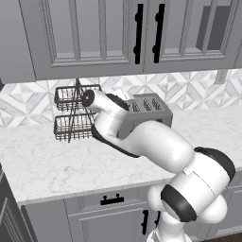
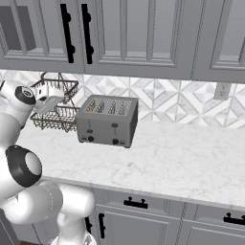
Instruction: Start the toaster. Once the lever pops up, take the bread to the plate on the dining counter.
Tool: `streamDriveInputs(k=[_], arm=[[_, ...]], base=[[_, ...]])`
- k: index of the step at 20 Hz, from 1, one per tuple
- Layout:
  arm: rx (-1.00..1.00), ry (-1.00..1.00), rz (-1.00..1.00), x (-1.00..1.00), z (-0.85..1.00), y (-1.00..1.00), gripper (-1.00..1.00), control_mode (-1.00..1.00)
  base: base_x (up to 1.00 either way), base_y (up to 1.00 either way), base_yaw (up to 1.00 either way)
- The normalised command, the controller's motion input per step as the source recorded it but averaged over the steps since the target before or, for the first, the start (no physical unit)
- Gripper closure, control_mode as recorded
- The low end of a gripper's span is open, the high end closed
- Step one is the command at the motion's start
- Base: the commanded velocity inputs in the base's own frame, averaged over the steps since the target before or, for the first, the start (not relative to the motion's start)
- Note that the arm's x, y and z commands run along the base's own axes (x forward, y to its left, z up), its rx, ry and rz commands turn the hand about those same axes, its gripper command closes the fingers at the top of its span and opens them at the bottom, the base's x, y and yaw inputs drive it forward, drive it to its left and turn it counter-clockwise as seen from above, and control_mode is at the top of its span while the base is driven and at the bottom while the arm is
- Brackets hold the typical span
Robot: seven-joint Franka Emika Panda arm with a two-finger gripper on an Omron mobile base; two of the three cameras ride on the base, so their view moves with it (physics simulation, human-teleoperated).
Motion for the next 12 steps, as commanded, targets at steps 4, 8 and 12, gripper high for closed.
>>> streamDriveInputs(k=[4, 8, 12], arm=[[0.0, 0.0, 0.0, 0.0, 0.0, 0.0, -1.0, -1.0], [0.0, 0.0, 0.0, 0.0, 0.0, 0.0, -1.0, -1.0], [0.0, 0.0, 0.0, 0.0, 0.0, 0.0, -1.0, -1.0]], base=[[0.0, 0.0, 0.0], [0.0, 0.0, 0.0], [0.0, 0.0, 0.0]])
